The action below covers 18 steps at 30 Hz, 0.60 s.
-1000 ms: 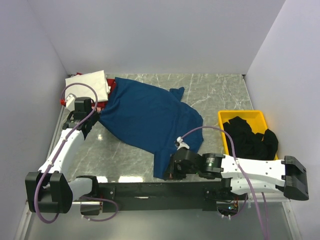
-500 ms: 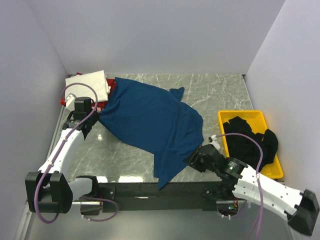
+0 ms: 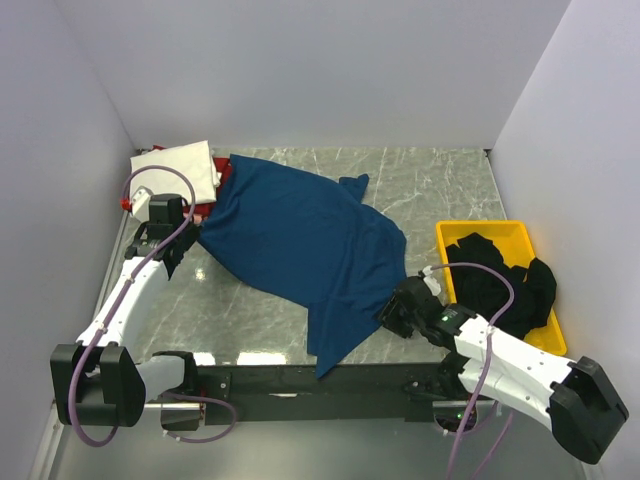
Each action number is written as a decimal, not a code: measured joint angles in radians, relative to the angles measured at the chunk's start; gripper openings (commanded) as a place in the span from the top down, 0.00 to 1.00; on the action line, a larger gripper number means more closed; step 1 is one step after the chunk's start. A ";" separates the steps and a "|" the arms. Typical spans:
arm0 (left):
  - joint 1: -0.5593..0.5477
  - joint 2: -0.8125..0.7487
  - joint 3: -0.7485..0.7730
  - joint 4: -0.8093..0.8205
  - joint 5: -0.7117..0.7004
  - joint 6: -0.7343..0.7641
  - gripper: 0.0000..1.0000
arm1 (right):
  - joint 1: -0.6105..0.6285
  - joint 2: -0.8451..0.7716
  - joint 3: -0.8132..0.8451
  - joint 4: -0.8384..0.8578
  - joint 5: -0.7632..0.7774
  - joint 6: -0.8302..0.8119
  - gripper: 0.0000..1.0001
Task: Fold and stack the t-shirts
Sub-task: Flatten the tshirt out
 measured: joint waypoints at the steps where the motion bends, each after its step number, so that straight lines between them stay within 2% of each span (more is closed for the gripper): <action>1: 0.000 0.000 0.000 0.000 0.000 0.000 0.99 | -0.001 0.004 0.000 0.008 -0.001 0.000 0.54; 9: 0.000 0.000 0.000 0.000 0.002 0.000 0.99 | -0.001 0.013 -0.003 0.027 -0.004 0.001 0.60; 12: 0.000 0.000 0.000 0.001 0.004 0.000 0.99 | -0.001 0.027 -0.004 0.032 -0.005 0.000 0.74; 17: 0.000 0.000 0.000 0.005 0.011 0.000 0.99 | -0.001 0.080 -0.001 0.080 -0.007 -0.001 0.81; 18: 0.000 0.000 0.000 0.007 0.013 0.000 0.99 | -0.001 0.088 0.001 0.087 -0.008 -0.001 0.92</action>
